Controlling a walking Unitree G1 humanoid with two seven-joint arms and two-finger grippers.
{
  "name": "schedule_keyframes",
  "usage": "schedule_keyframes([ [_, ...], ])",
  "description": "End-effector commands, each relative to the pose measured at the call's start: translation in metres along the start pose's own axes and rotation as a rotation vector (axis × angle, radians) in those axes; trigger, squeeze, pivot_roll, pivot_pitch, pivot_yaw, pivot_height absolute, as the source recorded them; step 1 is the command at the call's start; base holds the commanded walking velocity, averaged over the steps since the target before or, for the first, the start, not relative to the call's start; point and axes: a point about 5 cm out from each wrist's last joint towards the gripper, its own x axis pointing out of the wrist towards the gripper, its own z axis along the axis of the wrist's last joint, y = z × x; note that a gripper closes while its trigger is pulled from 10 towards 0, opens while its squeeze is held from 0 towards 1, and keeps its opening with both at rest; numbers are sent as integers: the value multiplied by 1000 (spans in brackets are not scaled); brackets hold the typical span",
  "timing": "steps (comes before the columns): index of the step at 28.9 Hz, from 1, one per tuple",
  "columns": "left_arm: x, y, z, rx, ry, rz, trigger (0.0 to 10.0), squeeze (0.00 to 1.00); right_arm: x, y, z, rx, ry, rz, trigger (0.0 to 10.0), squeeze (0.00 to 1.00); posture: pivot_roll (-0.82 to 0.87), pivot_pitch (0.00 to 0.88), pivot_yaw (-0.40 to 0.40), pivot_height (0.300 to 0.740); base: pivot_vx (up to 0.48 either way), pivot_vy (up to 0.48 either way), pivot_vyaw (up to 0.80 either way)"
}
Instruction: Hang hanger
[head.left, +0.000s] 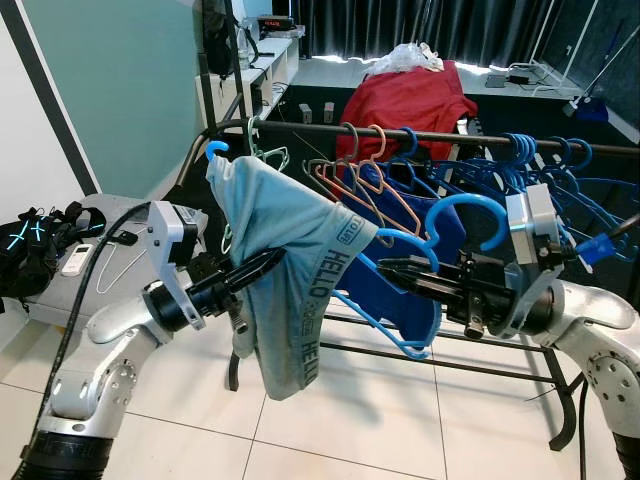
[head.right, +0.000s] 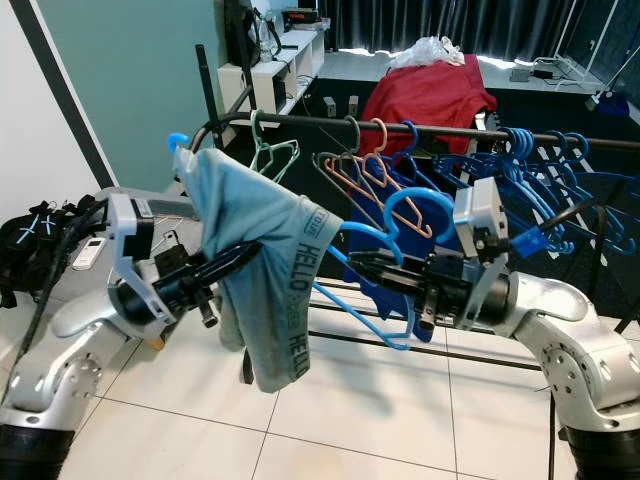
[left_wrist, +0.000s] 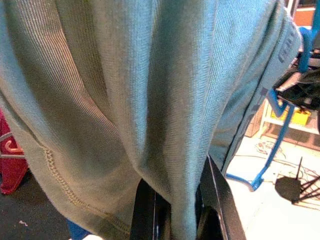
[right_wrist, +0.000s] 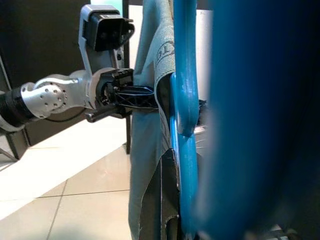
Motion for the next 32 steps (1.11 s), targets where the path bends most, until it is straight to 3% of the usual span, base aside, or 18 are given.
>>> schedule_keyframes([
  [1, -42, 41, 20, 81, -27, 268, 0, 0, -25, -15, -6, 15, 72, -136, 0, 0, -14, 0, 18, 740, 0, 0, 0],
  [3, -41, 38, 17, 69, -17, 253, 0, 0, -25, -15, -5, 15, 63, -139, 0, 0, -14, 0, 18, 740, 0, 0, 0],
  [4, -39, 33, 12, 48, -5, 225, 1882, 0, -24, -15, -4, 15, 58, -139, 0, 0, -14, 0, 17, 740, 0, 0, 0],
  [5, -35, 25, 4, 7, 6, 182, 10000, 0, -23, -15, -4, 14, 49, -135, 0, 0, -14, 0, 14, 740, 0, 0, 0],
  [6, -31, 15, -4, -40, 15, 135, 10000, 0, -21, -15, -3, 12, 40, -131, 0, 0, -14, 0, 14, 740, 0, 0, 0],
  [8, -30, 14, -5, -47, 16, 127, 10000, 0, -21, -15, -3, 9, 39, -130, 0, 0, -14, 0, 14, 740, 0, 0, 0],
  [9, -27, 7, -7, -72, 18, 82, 10000, 1000, -20, -16, -2, 7, 34, -127, 0, 0, -14, 0, 14, 740, 0, 0, 0],
  [12, -23, -1, -11, -88, 25, 42, 10000, 1000, -19, -16, -1, 1, 24, -122, 0, 0, -14, 0, 14, 740, 0, 0, 0],
  [13, -22, -3, -13, -91, 36, 35, 10000, 451, -18, -16, 0, -1, 18, -121, 0, 0, -13, 0, 15, 740, 0, 0, 0],
  [14, -23, -5, -15, -97, 54, 3, 10000, 0, -18, -16, 1, -3, 10, -119, 0, 0, -13, 0, 17, 740, 0, 0, 0],
  [27, -21, -18, -23, -135, 72, -58, 10000, 0, -16, -10, 8, 10, -34, -73, 0, 0, -21, 0, 19, 740, 0, 0, 0],
  [32, -12, -13, -32, -87, 85, 29, 10000, 0, -16, -3, 15, 24, -55, -15, 0, 0, -25, 0, 19, 740, 0, 0, 0],
])
